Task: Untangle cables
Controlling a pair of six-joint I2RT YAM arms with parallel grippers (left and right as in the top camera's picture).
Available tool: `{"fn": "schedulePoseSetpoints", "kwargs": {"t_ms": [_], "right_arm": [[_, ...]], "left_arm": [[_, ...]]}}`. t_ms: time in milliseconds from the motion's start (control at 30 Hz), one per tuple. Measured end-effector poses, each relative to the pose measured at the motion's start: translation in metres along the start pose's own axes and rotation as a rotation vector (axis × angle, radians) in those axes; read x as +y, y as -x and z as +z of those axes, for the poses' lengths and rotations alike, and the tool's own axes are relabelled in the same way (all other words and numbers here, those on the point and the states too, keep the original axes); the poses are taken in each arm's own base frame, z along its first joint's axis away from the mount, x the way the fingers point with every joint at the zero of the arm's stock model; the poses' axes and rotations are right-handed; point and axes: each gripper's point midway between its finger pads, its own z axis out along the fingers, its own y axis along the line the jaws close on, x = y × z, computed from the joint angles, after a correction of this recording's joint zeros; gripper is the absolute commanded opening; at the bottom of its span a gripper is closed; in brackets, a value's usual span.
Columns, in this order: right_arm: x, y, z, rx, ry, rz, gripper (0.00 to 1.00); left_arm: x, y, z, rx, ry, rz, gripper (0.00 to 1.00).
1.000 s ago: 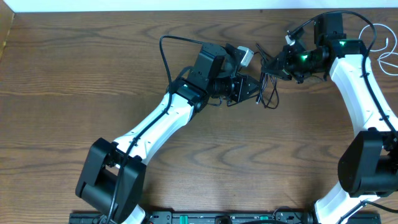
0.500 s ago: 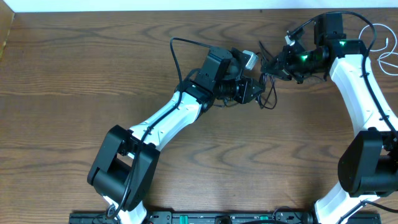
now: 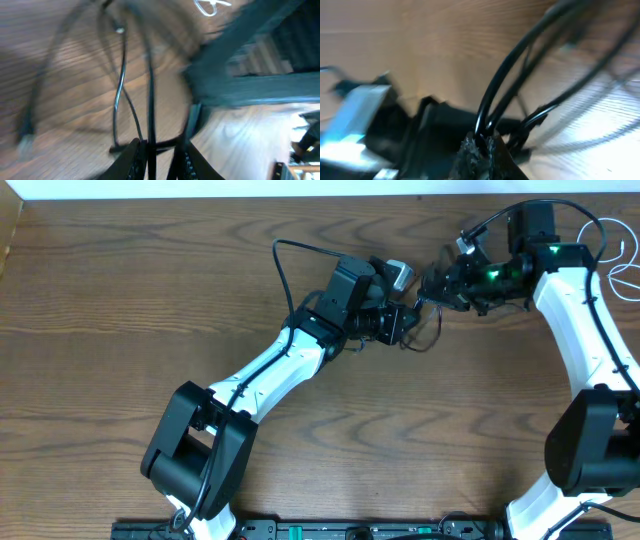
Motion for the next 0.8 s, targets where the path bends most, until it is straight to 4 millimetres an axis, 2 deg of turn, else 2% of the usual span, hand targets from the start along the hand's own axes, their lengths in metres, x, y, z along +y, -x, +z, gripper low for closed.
{"fn": "schedulePoseSetpoints", "kwargs": {"t_ms": [367,500,800], "right_arm": [[0.033,0.005,-0.047,-0.002,0.353,-0.054,0.01],[0.046,0.001,-0.056,0.012,0.449,-0.074,0.01],[0.062,0.002,-0.065,0.018,0.549,-0.119,0.01]], "left_arm": [[0.023,-0.011,-0.002,0.029,0.119,-0.037,0.23],[0.033,-0.012,-0.003,0.026,0.18,-0.044,0.23],[0.046,-0.013,-0.006,0.022,0.25,-0.049,0.23]]}}
